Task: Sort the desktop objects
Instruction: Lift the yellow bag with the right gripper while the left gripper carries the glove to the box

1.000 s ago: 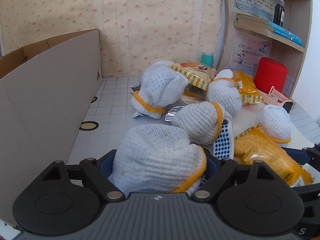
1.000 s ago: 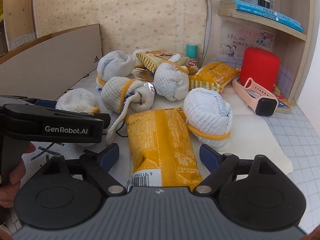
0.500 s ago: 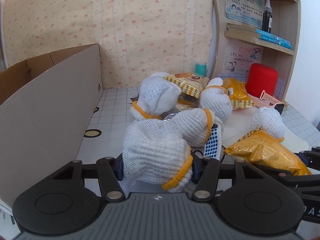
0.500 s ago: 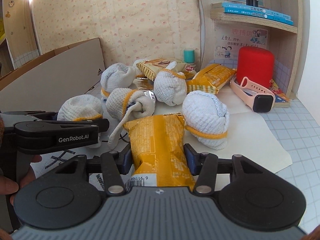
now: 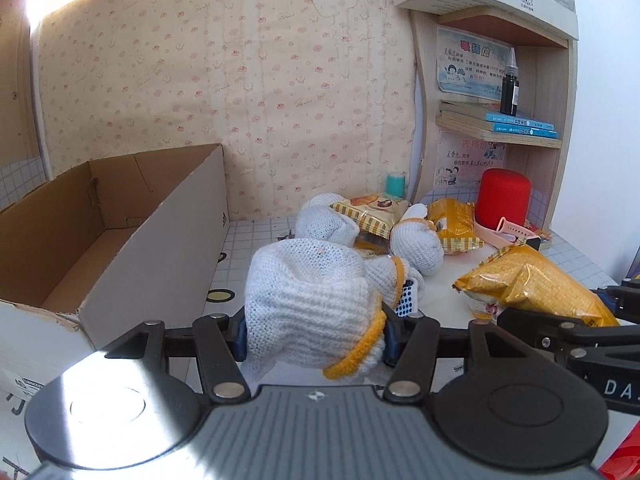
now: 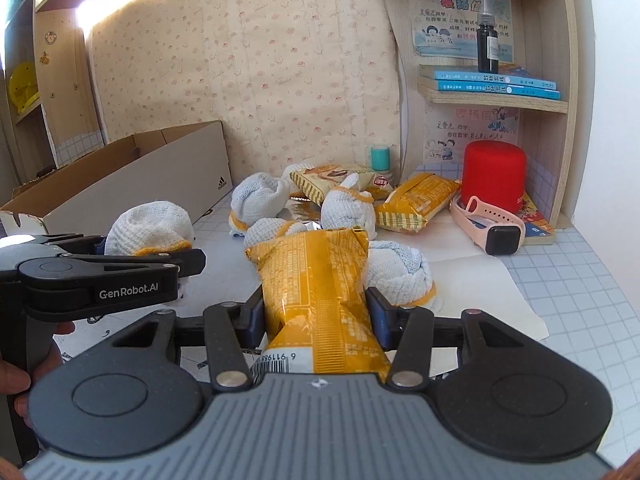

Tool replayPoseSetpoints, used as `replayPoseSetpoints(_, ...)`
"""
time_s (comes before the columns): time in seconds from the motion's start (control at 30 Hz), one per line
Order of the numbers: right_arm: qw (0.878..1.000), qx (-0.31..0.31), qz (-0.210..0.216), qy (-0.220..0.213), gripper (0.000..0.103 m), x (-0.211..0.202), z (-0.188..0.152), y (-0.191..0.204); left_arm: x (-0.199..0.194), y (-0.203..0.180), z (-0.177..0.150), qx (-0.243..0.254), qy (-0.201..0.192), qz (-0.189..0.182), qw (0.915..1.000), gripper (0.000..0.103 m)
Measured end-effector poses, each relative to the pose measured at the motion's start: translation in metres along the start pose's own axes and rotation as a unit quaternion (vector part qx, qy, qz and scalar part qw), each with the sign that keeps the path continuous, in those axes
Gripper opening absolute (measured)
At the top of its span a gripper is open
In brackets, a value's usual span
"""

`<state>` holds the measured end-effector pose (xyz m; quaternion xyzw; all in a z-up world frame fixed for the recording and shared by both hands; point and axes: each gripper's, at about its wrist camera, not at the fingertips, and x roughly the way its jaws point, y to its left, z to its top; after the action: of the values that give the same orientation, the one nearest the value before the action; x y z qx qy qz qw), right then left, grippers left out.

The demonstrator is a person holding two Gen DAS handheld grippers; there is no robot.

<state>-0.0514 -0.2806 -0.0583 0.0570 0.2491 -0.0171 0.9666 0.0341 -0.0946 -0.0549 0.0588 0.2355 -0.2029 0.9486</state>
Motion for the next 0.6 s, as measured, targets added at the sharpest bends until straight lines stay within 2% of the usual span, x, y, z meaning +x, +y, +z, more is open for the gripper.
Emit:
replayPoseSetpoints(0.37, 0.999, -0.024, 0.015, -0.045, 0.049, -0.029, 0.02, 0.021, -0.046, 0.009, 0.025, -0.006, -0.049, 0.031, 0.9983, 0.06)
replayPoseSetpoints(0.6, 0.997, -0.042, 0.037, -0.061, 0.049, -0.036, 0.032, 0.043, -0.072, 0.029, 0.035, -0.024, -0.077, 0.058, 0.9951, 0.06)
